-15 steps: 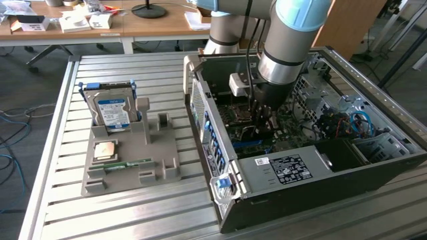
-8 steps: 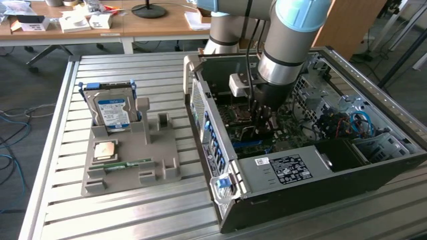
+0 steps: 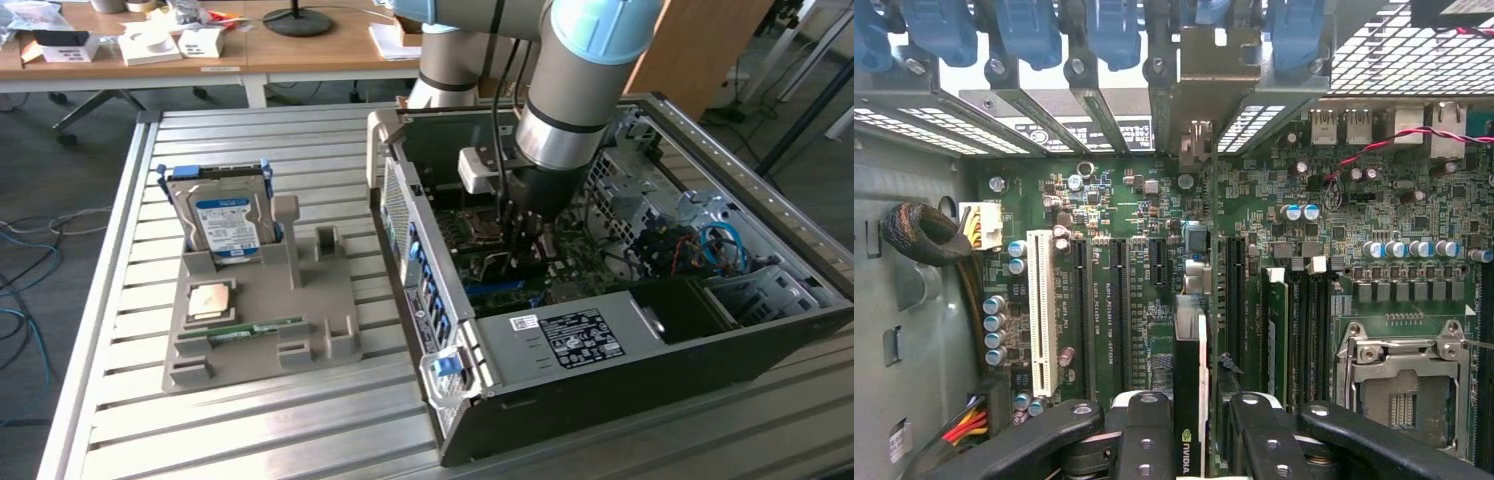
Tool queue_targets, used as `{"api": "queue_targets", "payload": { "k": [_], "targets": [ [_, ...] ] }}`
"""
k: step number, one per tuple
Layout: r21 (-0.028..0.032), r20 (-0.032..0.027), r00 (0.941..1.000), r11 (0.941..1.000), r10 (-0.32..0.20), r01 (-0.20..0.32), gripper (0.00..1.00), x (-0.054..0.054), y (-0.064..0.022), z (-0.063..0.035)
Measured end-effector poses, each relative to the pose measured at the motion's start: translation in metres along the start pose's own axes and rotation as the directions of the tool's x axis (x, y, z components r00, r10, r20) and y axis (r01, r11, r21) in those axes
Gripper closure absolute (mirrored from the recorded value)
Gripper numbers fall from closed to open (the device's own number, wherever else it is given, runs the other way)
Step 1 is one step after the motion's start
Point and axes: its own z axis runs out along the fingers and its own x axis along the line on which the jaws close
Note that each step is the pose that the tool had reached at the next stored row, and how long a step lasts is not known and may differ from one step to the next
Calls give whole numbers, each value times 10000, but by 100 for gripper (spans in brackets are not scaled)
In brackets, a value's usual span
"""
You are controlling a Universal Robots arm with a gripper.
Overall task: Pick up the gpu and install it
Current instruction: 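Insert the gpu into the slot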
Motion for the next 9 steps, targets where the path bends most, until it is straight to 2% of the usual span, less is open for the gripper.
{"api": "queue_targets", "payload": {
  "k": [8,9],
  "targets": [
    [1,3,10000,10000,1,-1,72,0,0,1],
    [0,2,10000,10000,1,-1,65,0,0,1]
  ]
}}
